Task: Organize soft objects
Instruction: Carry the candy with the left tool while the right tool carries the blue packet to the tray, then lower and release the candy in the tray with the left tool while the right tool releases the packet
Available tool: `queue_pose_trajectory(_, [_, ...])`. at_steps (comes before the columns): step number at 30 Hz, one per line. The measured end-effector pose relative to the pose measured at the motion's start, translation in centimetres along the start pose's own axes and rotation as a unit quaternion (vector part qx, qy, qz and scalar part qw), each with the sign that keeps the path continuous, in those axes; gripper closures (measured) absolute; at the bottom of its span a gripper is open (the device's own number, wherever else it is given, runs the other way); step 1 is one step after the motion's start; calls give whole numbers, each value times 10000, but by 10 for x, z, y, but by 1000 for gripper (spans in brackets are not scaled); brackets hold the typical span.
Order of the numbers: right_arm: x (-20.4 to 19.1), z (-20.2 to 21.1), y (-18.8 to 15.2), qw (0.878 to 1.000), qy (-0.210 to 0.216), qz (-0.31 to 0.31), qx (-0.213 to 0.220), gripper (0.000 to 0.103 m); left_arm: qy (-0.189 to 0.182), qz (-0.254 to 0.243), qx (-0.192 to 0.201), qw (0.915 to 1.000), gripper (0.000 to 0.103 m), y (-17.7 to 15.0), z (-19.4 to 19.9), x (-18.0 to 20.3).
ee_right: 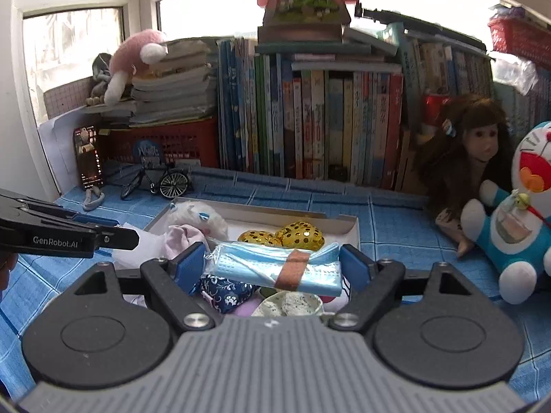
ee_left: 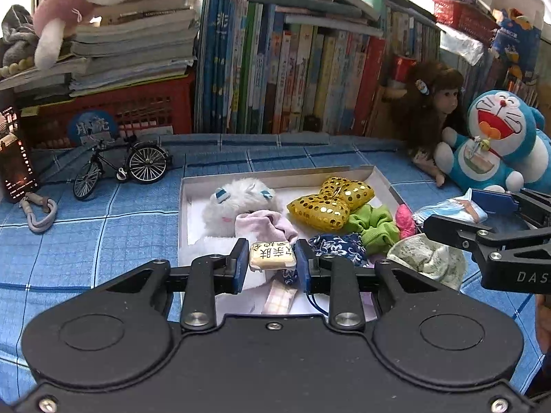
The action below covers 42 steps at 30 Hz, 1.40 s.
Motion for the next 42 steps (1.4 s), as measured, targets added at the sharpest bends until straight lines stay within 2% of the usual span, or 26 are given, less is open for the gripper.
queue_pose_trajectory(8, [20, -31, 21, 9987, 33, -417, -304, 19, -89, 129, -307, 9994, 75, 26, -29, 8])
queue_pose_trajectory(17, [17, -67, 10, 9951, 77, -25, -989, 19, -148, 203, -749, 9969, 75, 31, -62, 19])
queue_pose_trajectory(27, [15, -89, 4, 9933, 96, 124, -1147, 18, 20, 31, -838, 9965, 75, 31, -82, 27])
queue_pose_trajectory(36, [11, -105, -6, 9887, 144, 341, -1454, 17, -264, 18, -1040, 9942, 75, 46, -93, 42])
queue_pose_trajectory(42, [10, -112, -13, 9852, 155, 494, -1632, 15, -326, -244, -1422, 9890, 75, 38, -107, 62])
Point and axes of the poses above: each gripper's, at about its wrist camera, not at the fingertips, and z roughly against the way its jaws point, x to its right, y to its top, the point moved 9 cm from there along -z, roughly the way its jaws point, and after that the axes turned 14 degrees about y, right-handed, at the moved point
